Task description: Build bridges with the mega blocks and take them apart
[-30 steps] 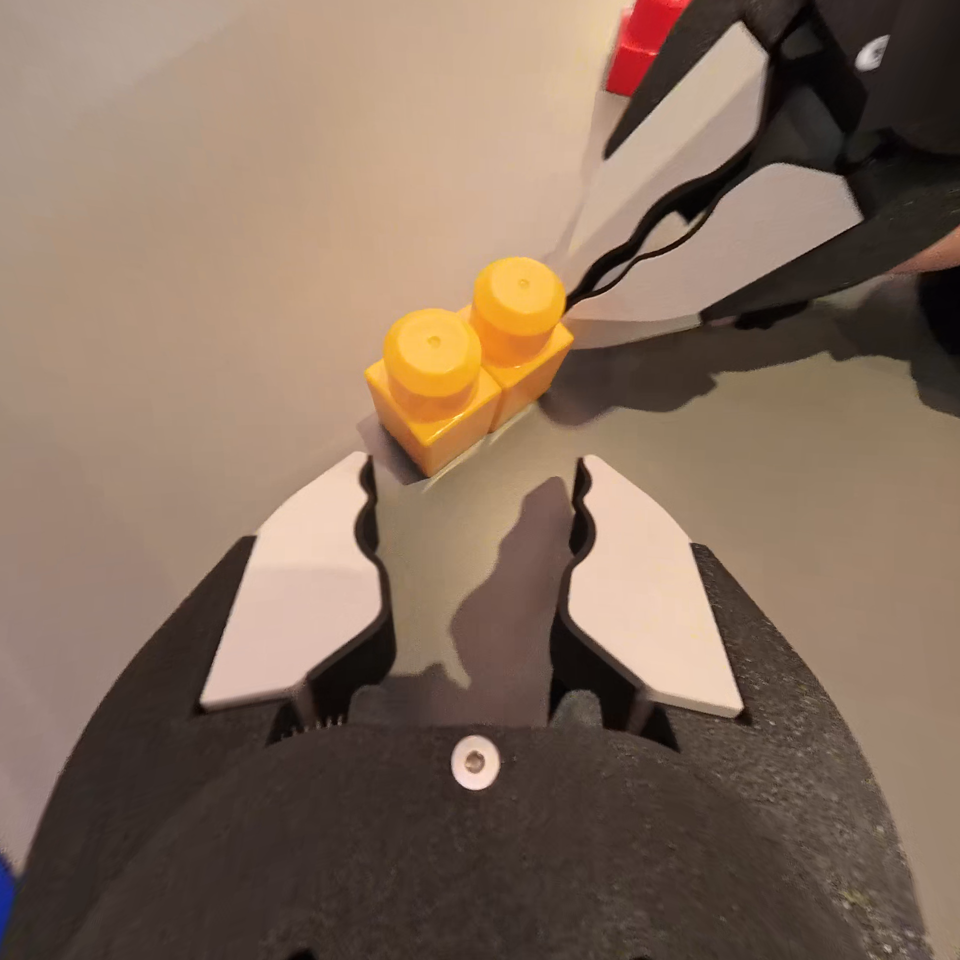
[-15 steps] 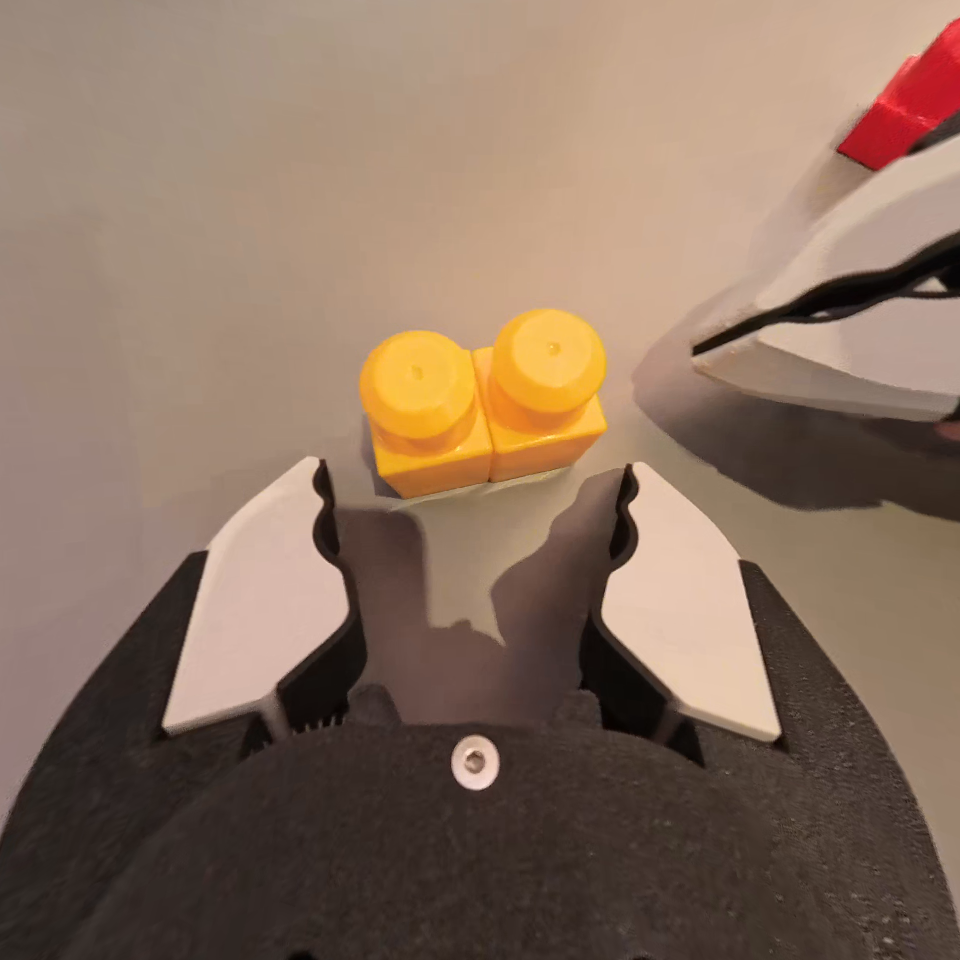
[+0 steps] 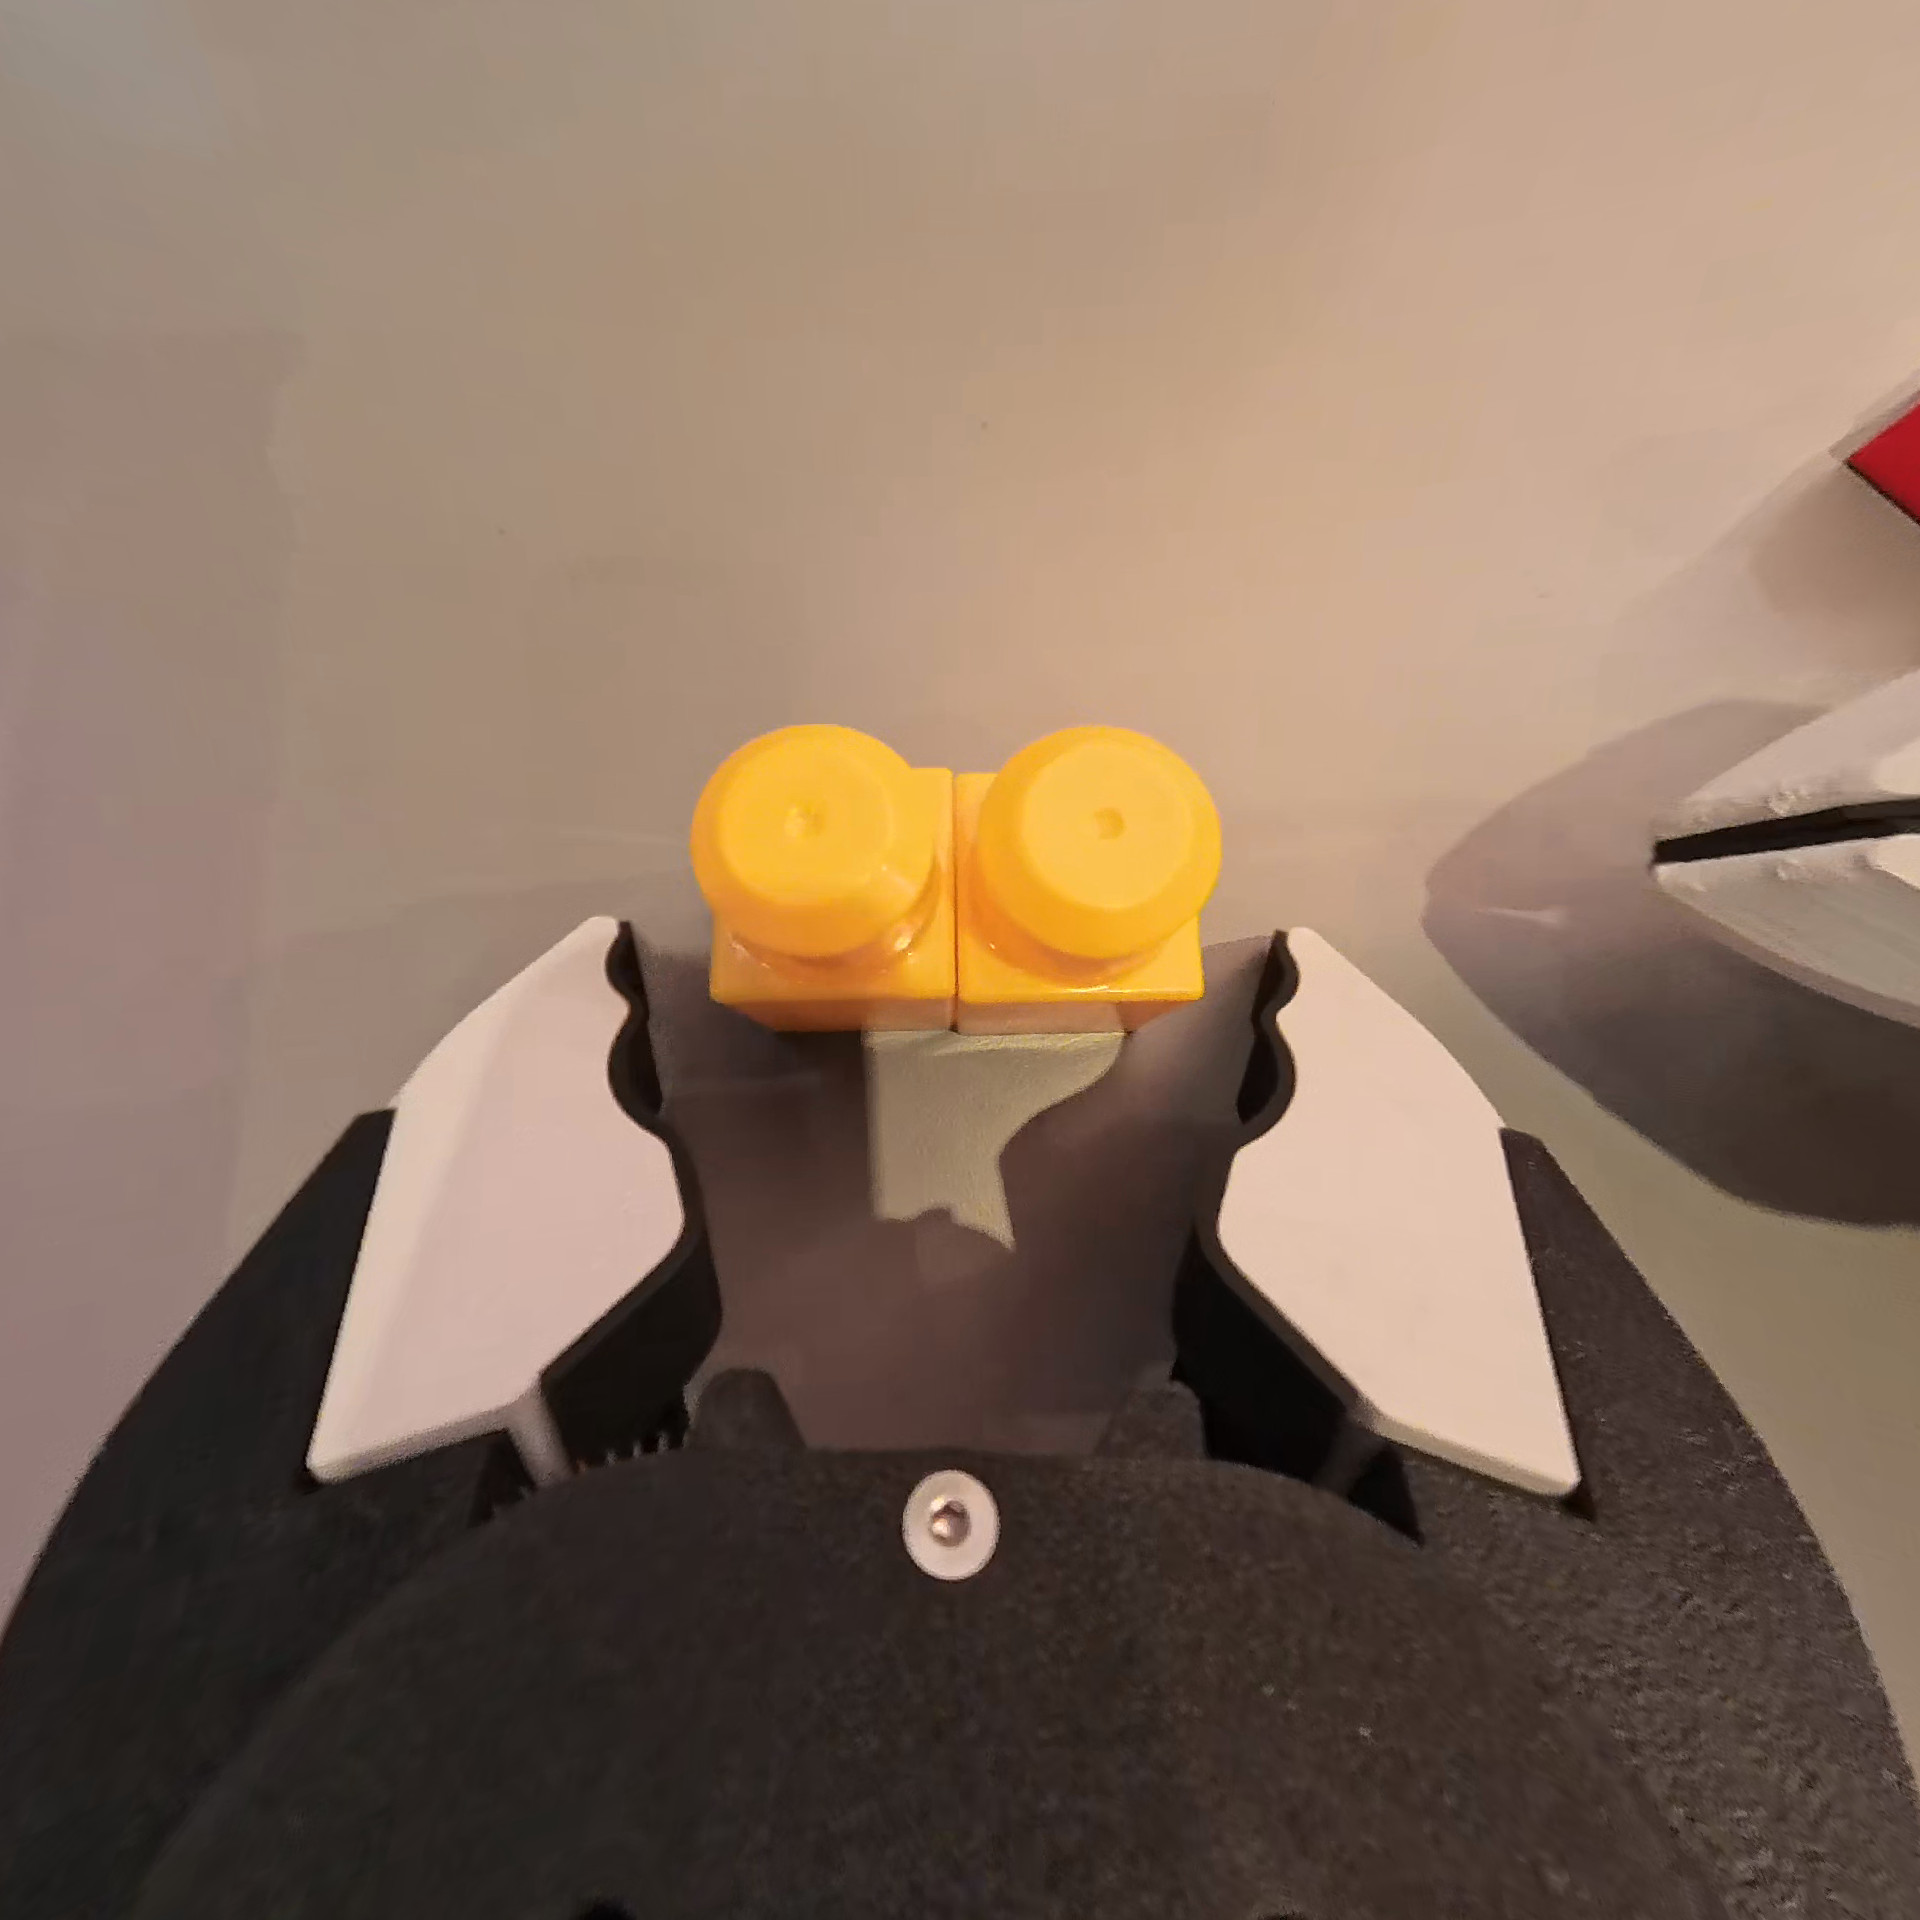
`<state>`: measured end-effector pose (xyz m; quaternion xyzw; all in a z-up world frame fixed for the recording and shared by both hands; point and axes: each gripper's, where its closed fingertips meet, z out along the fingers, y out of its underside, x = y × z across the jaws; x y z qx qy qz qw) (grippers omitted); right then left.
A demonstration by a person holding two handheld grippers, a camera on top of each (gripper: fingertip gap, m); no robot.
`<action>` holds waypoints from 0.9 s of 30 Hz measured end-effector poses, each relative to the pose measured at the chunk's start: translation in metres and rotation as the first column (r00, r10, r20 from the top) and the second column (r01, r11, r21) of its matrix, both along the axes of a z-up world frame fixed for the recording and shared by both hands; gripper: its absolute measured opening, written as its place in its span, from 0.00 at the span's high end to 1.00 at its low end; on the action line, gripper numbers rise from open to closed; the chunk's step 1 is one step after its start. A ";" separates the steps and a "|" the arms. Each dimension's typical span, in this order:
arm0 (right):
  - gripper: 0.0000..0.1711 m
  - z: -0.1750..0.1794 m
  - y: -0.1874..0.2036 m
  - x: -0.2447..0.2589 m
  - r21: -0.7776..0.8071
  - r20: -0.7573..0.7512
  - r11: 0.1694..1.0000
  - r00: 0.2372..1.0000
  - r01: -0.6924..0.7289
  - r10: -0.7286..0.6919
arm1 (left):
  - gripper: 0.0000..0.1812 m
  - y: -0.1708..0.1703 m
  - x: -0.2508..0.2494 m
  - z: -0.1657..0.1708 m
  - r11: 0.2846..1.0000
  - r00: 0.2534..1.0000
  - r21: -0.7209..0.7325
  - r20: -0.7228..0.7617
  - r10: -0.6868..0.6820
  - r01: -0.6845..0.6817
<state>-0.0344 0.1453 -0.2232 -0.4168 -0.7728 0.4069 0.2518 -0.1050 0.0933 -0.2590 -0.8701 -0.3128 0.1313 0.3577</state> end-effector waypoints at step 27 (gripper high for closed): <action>1.00 0.012 0.007 0.007 -0.019 -0.033 1.000 0.999 0.006 -0.007 | 0.42 0.004 -0.007 0.000 0.998 0.998 0.010 -0.001 0.066 -0.066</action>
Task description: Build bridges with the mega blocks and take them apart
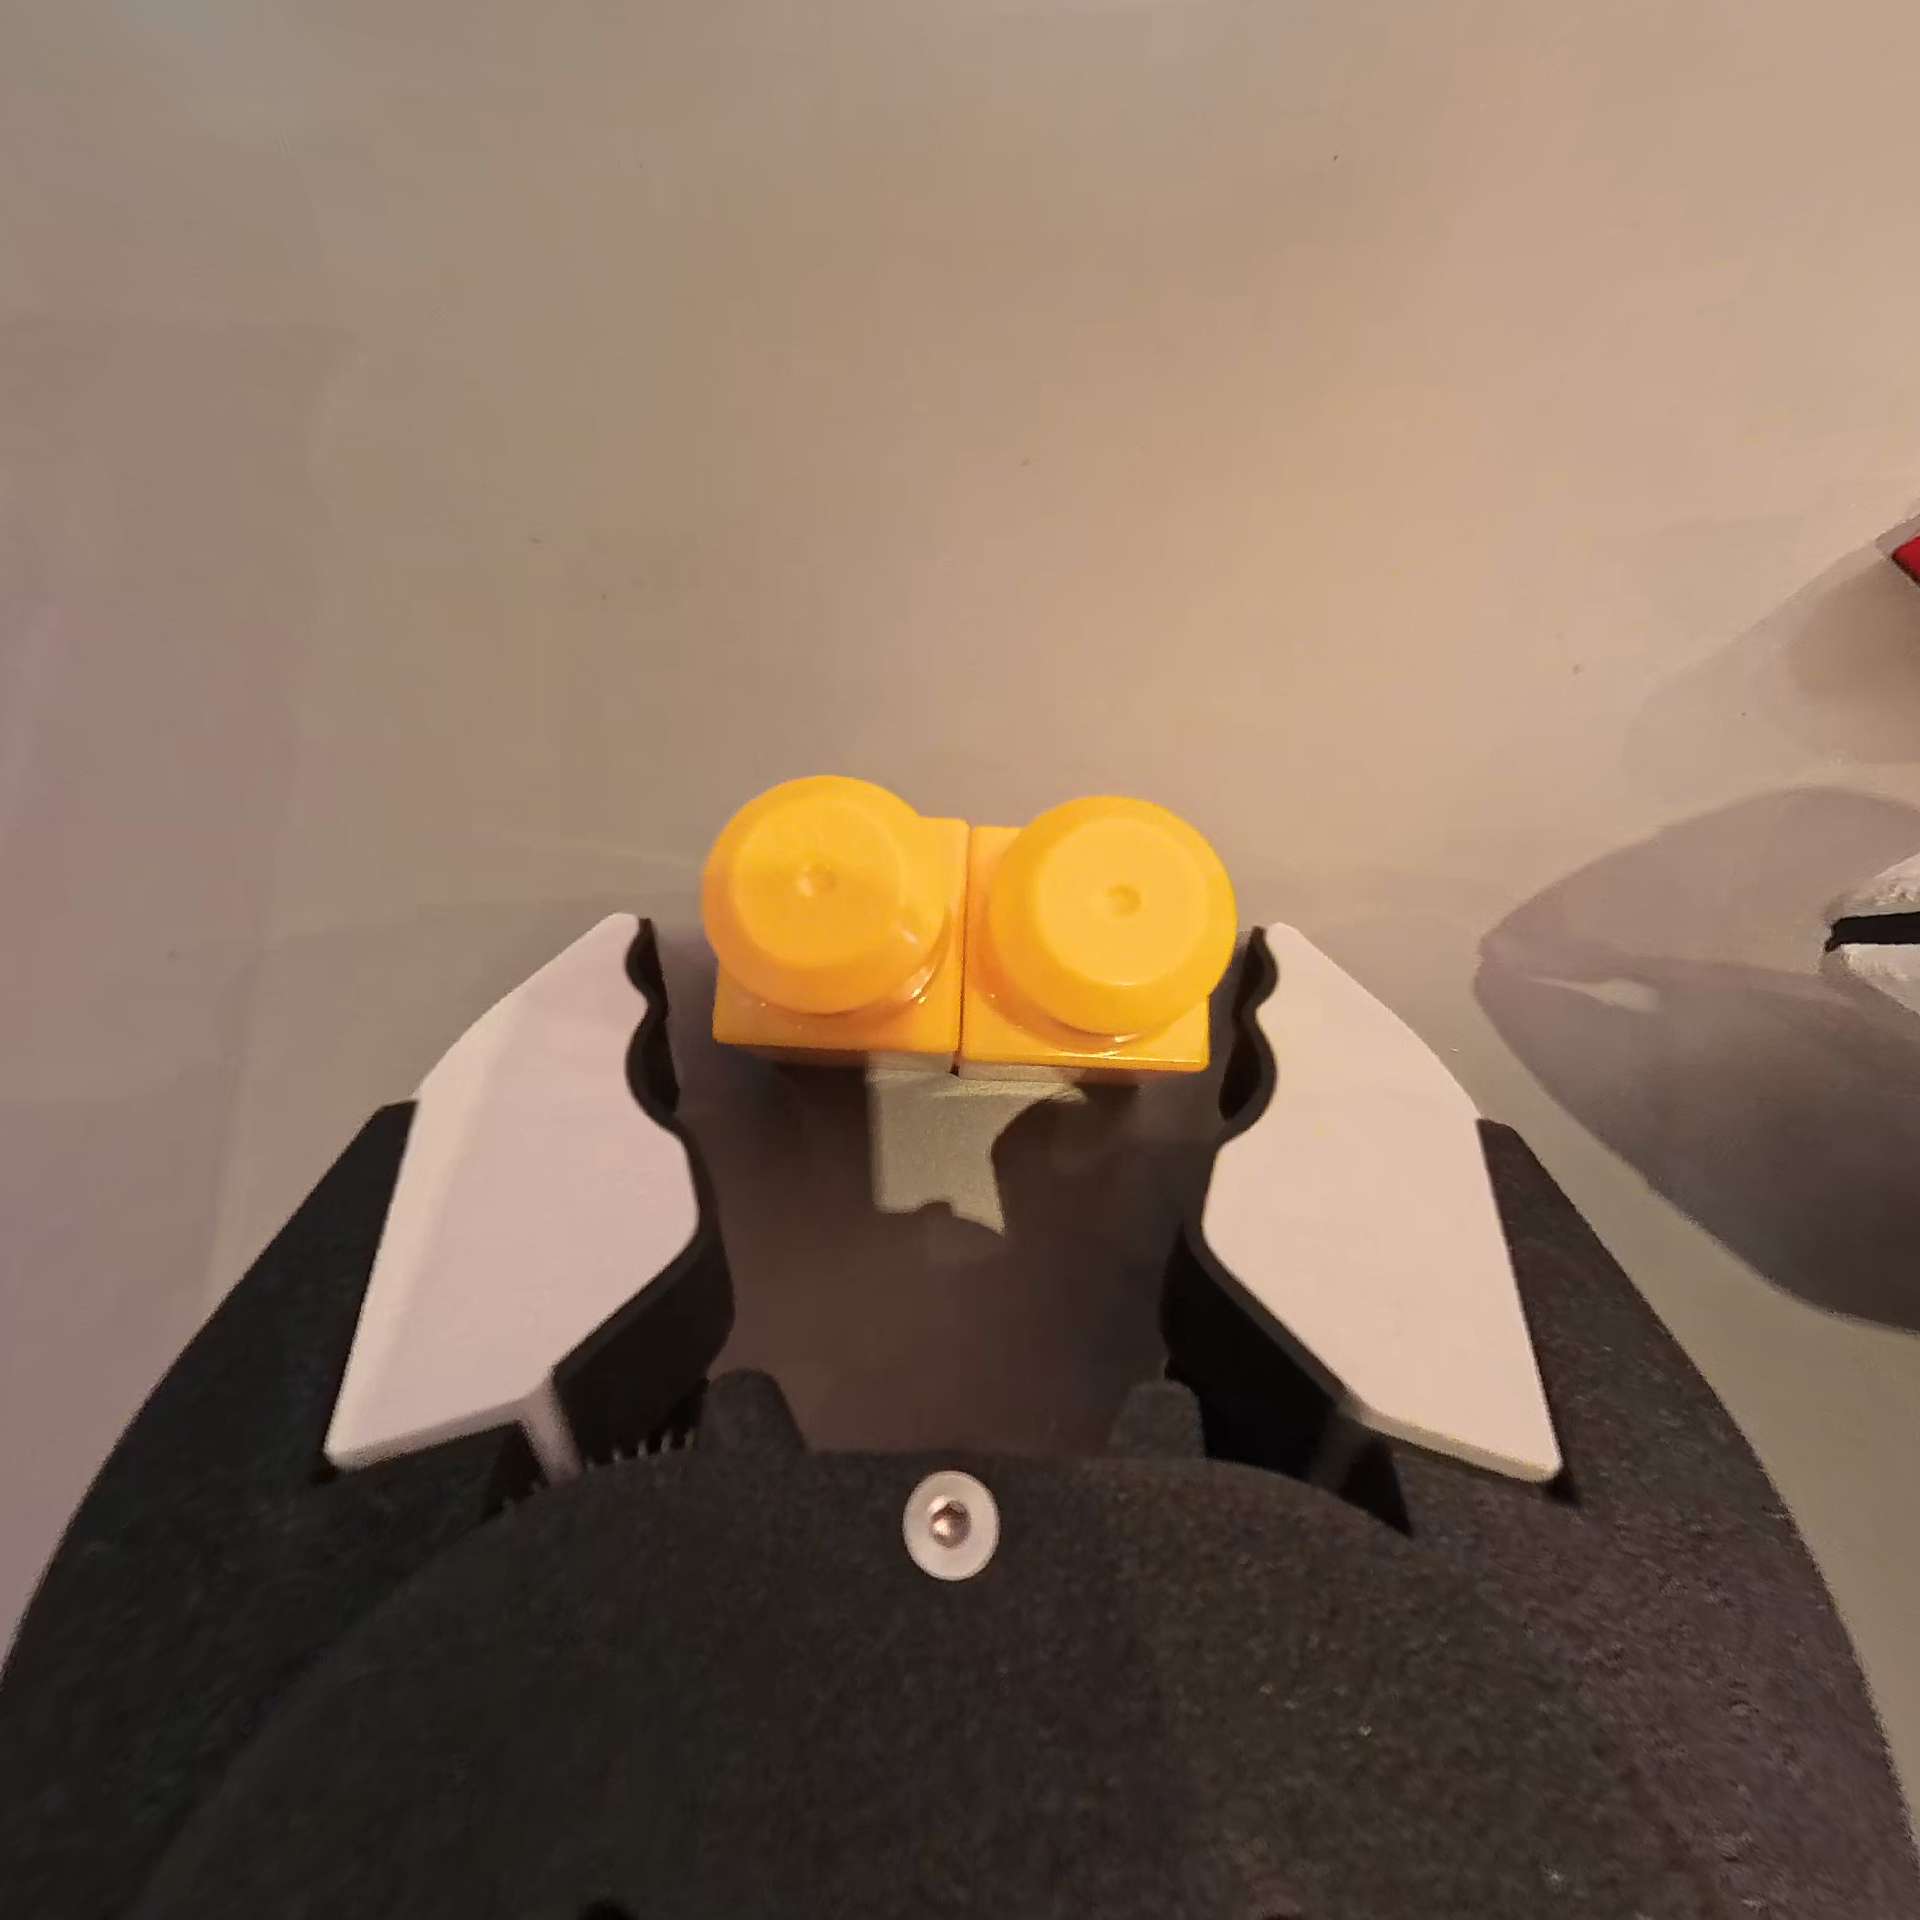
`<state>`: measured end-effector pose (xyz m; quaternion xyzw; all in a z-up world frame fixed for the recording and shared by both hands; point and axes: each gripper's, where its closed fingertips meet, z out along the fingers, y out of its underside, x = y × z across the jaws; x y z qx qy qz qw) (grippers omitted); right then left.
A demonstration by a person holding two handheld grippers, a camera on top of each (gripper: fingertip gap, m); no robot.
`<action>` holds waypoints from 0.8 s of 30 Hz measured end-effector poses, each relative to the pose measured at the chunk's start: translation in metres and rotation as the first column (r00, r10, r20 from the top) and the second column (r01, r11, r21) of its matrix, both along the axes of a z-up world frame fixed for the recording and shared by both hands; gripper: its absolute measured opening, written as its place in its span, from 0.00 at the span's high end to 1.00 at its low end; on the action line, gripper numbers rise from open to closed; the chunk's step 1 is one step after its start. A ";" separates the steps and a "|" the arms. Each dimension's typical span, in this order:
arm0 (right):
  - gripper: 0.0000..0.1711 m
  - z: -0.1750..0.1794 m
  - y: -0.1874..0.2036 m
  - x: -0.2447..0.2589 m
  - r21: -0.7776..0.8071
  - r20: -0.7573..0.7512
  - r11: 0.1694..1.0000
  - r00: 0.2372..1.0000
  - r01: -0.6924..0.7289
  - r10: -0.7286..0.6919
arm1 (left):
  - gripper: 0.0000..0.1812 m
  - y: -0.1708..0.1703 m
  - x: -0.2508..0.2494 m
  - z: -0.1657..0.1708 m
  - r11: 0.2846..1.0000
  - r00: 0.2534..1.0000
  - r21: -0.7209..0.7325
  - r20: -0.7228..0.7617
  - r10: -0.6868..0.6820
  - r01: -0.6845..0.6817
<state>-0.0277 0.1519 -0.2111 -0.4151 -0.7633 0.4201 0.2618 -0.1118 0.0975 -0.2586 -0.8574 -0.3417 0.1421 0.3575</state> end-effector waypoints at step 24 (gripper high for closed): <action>1.00 0.031 0.038 0.004 0.004 -0.114 0.987 0.981 0.158 -0.156 | 0.56 0.006 0.009 0.003 0.983 0.984 0.023 0.004 -0.180 0.180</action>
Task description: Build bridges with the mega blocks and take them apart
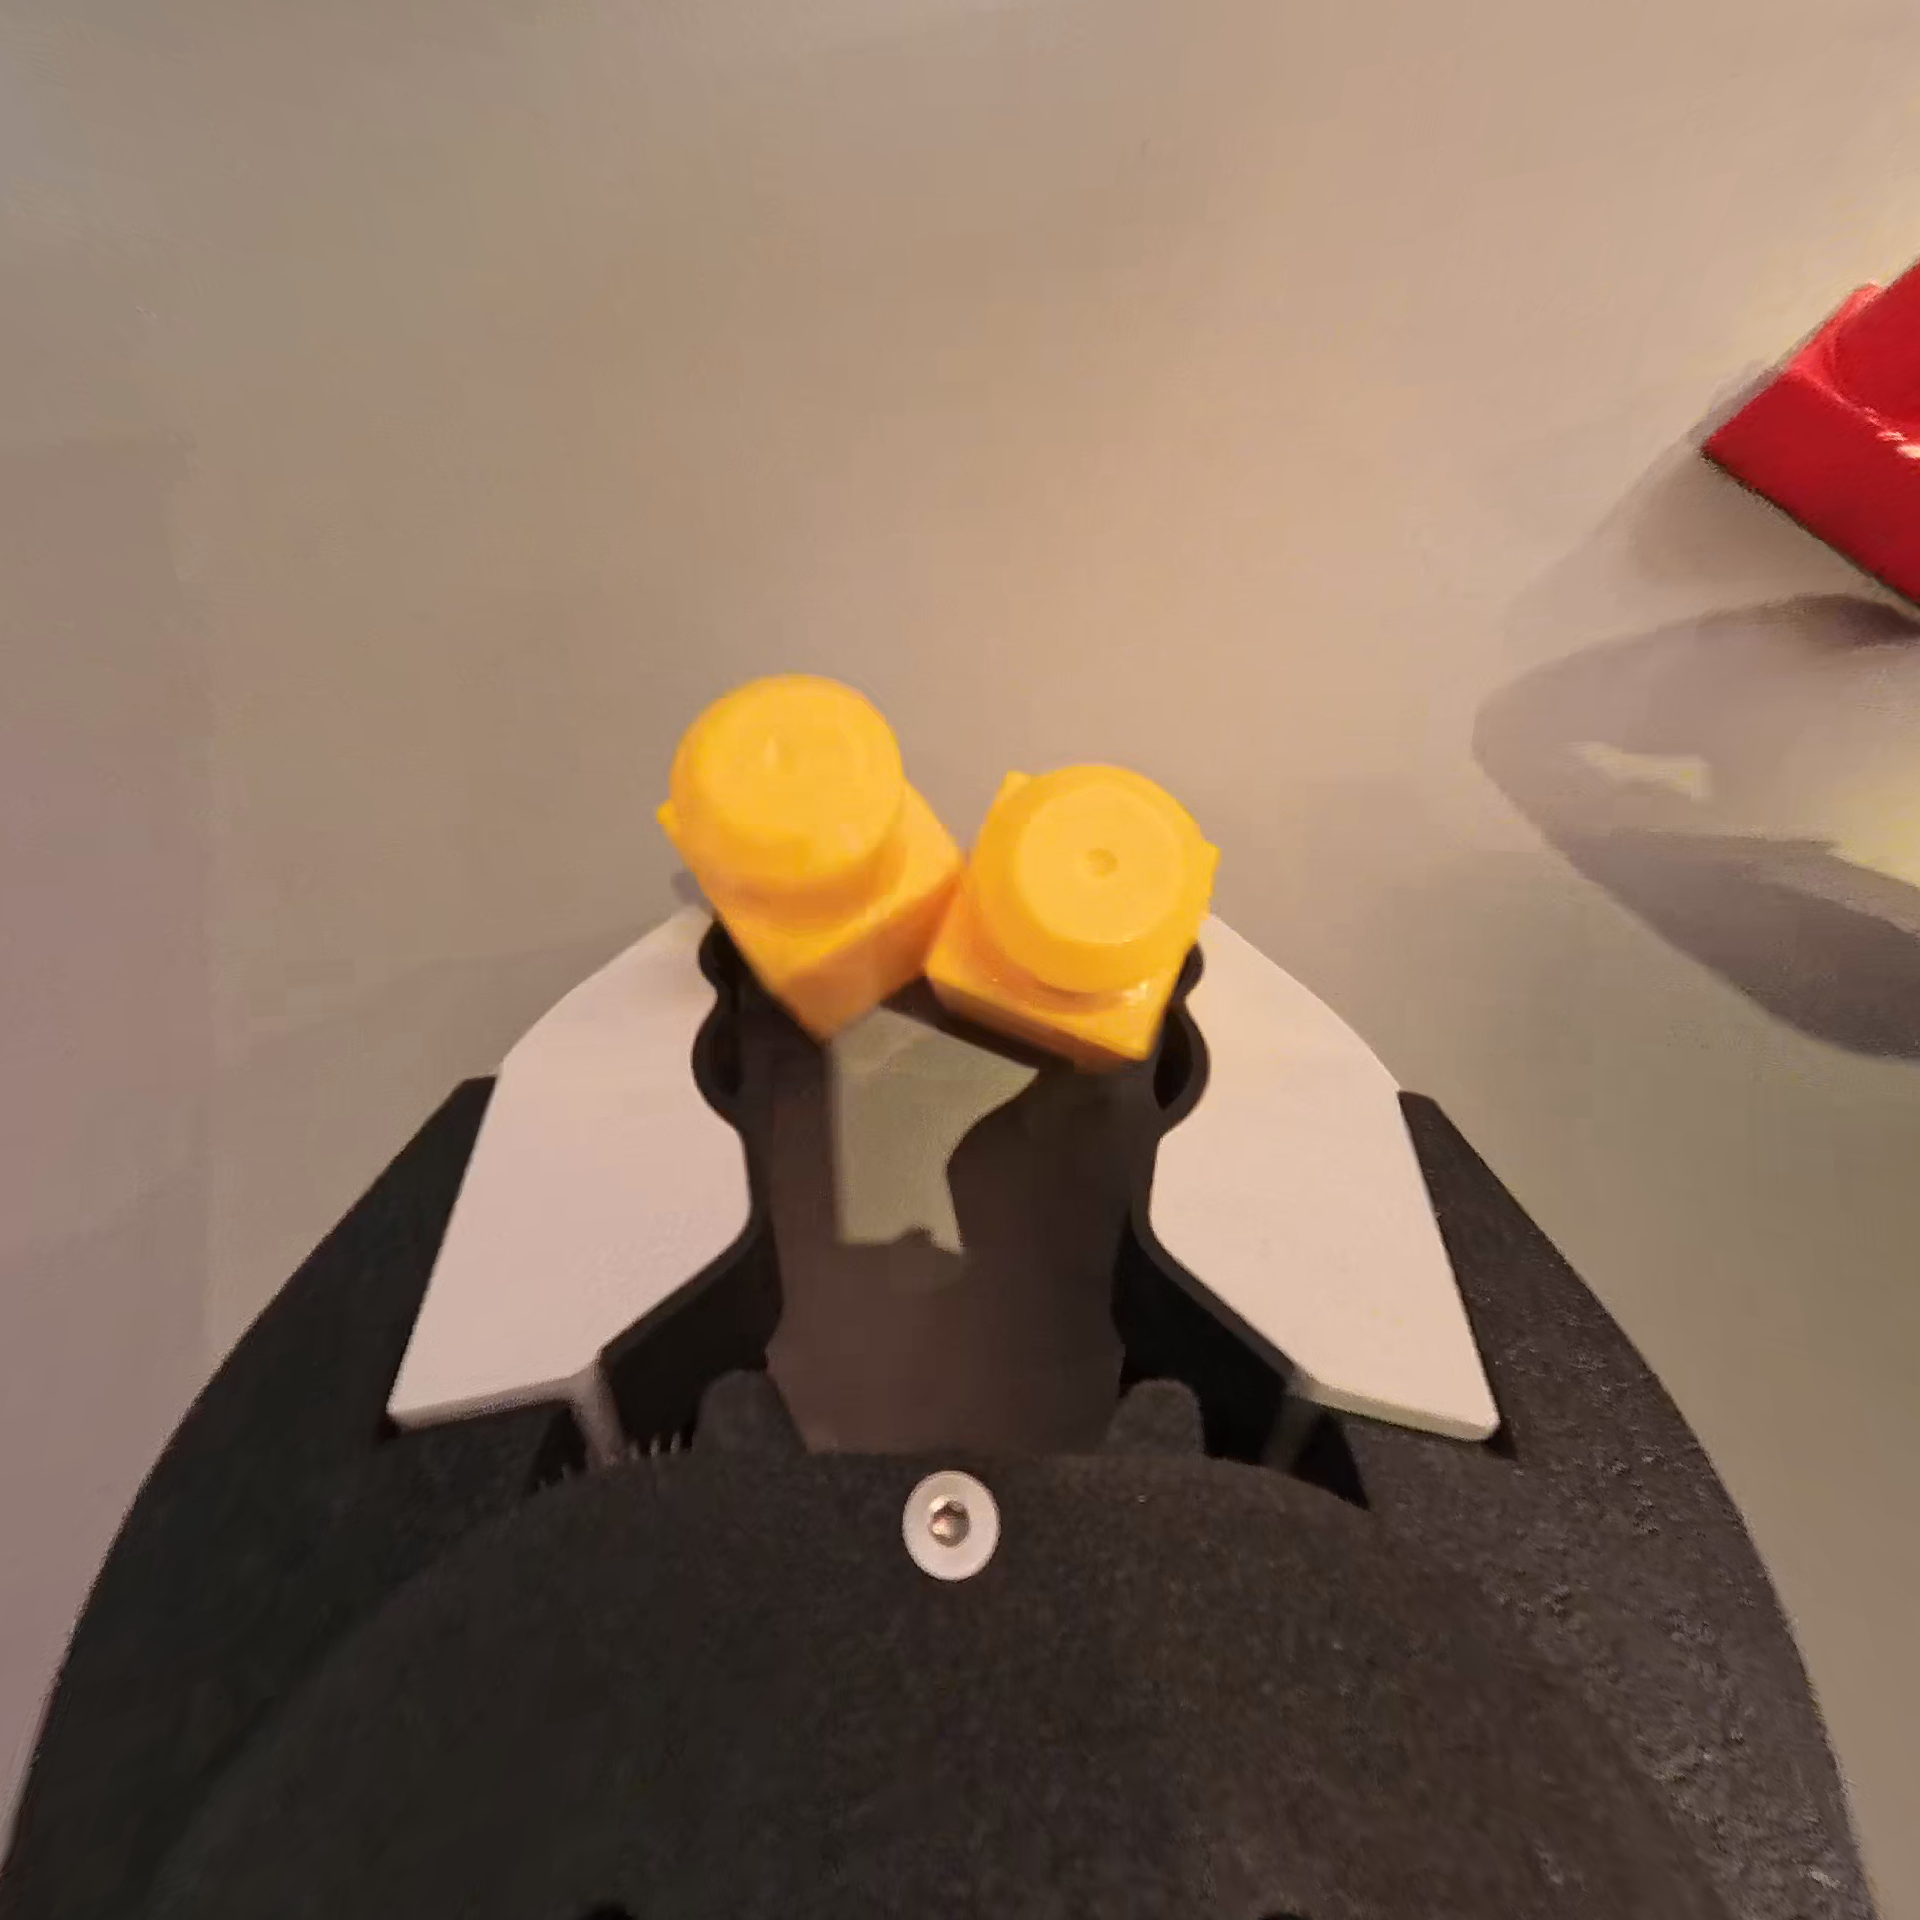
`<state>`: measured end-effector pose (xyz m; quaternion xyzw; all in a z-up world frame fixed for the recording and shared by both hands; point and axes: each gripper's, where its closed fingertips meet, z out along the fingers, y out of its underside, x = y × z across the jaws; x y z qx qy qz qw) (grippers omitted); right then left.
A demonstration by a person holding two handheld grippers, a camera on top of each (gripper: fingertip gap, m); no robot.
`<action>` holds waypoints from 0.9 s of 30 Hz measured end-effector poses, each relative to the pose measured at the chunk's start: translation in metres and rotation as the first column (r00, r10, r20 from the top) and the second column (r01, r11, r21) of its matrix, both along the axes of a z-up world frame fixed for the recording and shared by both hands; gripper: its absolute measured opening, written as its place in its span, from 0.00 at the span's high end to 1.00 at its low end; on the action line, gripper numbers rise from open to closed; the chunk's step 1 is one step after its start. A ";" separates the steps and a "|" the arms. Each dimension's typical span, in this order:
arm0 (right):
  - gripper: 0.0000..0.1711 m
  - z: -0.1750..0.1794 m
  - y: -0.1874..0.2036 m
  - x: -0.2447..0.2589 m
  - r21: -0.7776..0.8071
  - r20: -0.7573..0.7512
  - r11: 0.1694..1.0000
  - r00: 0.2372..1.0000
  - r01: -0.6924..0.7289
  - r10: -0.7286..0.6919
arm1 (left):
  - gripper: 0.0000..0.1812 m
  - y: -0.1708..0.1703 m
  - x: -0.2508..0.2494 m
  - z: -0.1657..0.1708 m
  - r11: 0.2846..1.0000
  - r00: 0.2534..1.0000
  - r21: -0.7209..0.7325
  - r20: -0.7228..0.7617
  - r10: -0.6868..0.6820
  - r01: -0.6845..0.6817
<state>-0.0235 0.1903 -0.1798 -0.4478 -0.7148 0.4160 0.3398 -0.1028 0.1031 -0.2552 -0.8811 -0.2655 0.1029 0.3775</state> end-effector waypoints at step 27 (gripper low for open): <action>0.92 0.003 0.006 -0.028 0.039 0.028 0.998 0.998 0.052 -0.053 | 0.78 -0.042 -0.001 0.027 0.976 0.992 0.179 -0.054 -0.113 0.121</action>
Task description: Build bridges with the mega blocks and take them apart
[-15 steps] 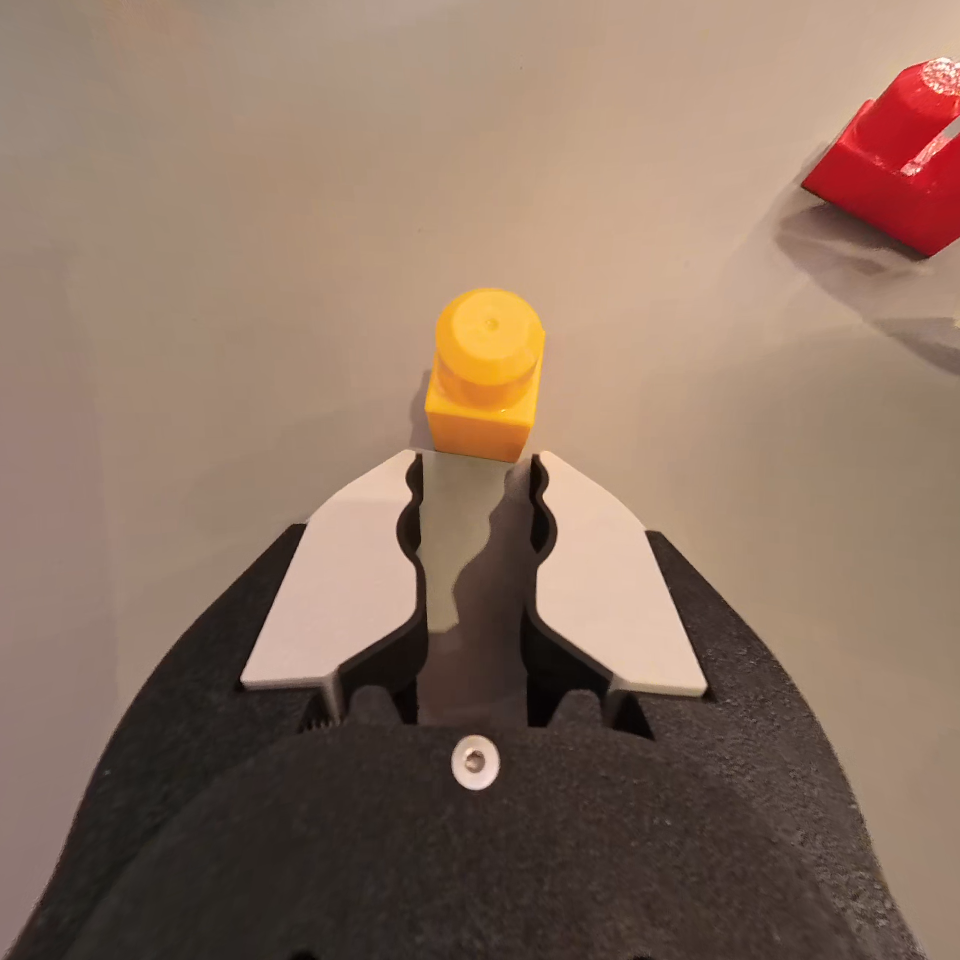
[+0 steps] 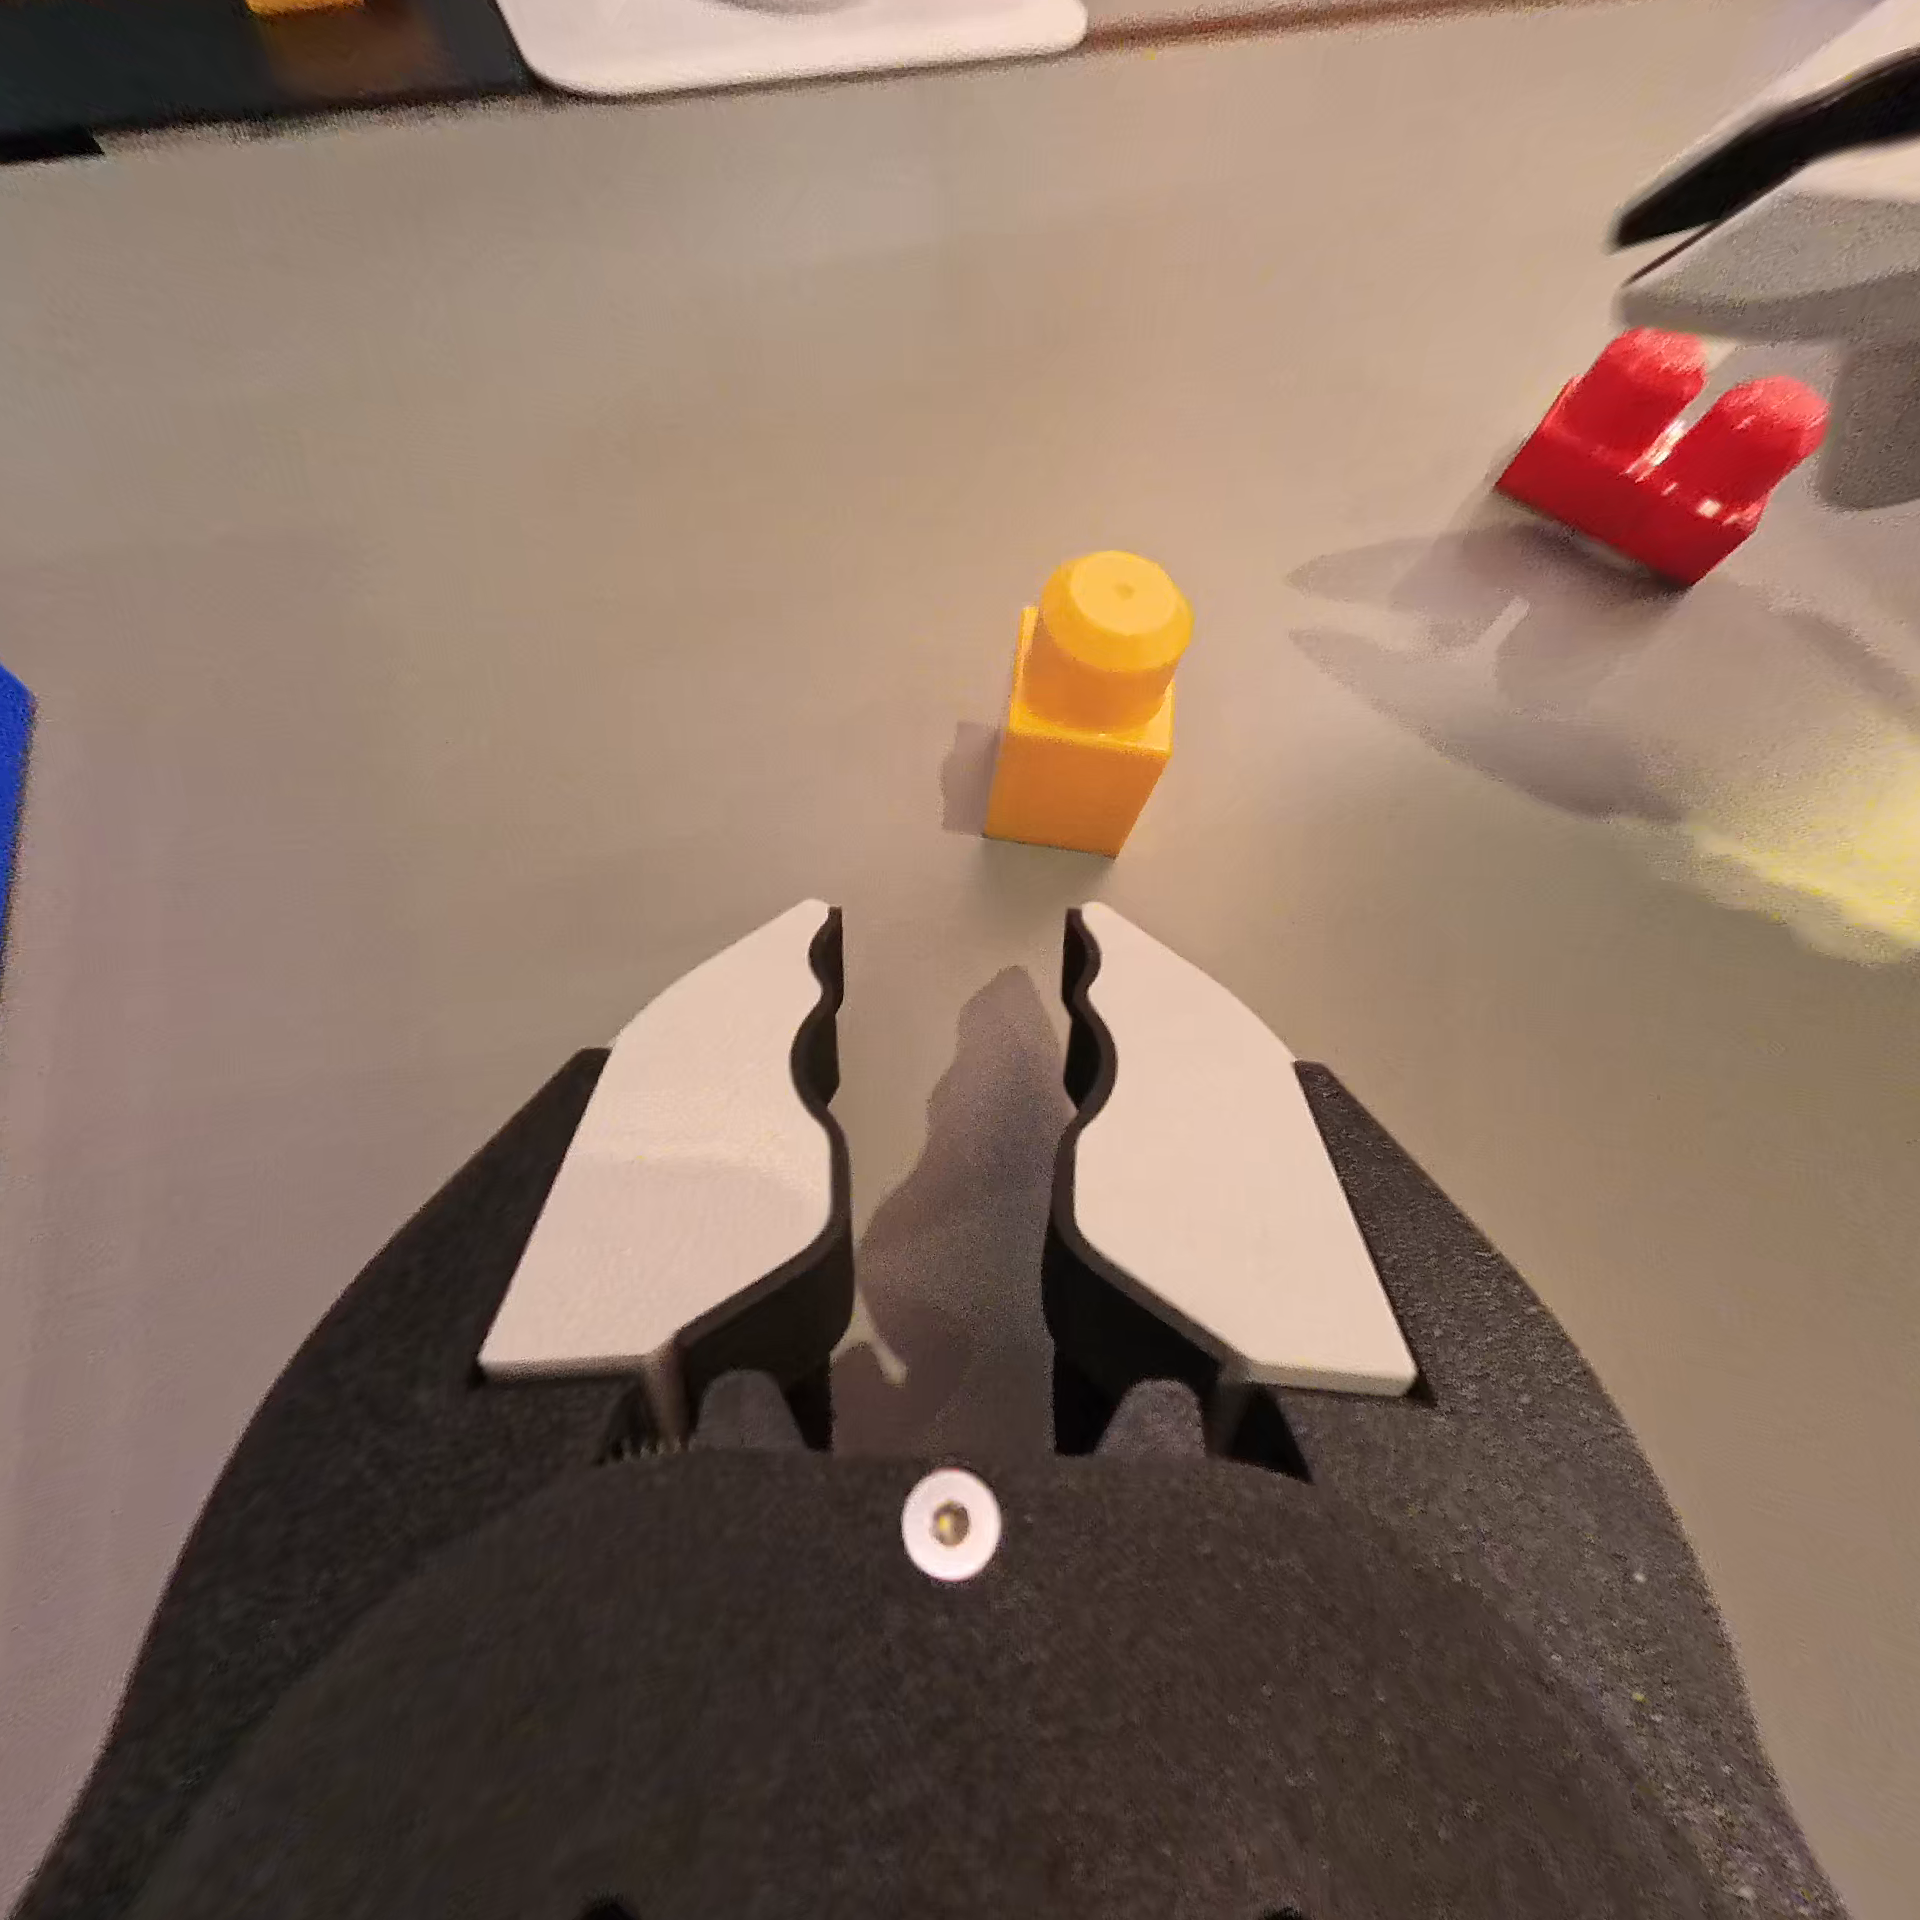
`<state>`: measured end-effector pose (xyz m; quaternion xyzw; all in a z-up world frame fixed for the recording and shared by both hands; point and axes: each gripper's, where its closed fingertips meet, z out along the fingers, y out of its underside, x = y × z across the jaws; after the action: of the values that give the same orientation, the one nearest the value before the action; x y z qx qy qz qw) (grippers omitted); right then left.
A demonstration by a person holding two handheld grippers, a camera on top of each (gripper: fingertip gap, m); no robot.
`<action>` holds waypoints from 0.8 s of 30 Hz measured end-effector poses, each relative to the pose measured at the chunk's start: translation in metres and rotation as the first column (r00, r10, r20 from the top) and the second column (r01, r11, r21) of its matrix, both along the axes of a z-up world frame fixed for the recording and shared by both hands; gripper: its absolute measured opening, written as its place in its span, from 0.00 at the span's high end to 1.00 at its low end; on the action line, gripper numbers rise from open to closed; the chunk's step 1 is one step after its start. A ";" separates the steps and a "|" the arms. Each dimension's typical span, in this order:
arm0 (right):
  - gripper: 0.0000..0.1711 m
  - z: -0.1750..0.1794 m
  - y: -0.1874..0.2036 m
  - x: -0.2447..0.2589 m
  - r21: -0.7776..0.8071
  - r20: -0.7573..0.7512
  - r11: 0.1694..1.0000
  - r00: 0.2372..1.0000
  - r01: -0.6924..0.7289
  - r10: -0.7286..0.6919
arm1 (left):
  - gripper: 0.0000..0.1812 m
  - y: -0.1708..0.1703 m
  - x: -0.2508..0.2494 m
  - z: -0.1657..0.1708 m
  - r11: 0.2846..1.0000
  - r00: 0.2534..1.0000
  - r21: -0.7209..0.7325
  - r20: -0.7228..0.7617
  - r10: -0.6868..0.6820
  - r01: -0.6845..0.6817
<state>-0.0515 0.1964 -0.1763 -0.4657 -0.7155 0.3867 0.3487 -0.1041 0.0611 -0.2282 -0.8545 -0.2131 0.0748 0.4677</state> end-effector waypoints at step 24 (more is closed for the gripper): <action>0.70 0.046 -0.027 -0.349 0.517 0.854 0.440 0.476 -0.735 -0.208 | 0.81 -0.052 0.009 0.003 0.980 0.980 0.037 0.033 -0.195 0.194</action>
<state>-0.4001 0.1694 -0.1307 -0.2044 -0.9472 -0.2391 0.0622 -0.0952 0.0093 -0.2250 -0.8646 -0.1383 0.0094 0.4829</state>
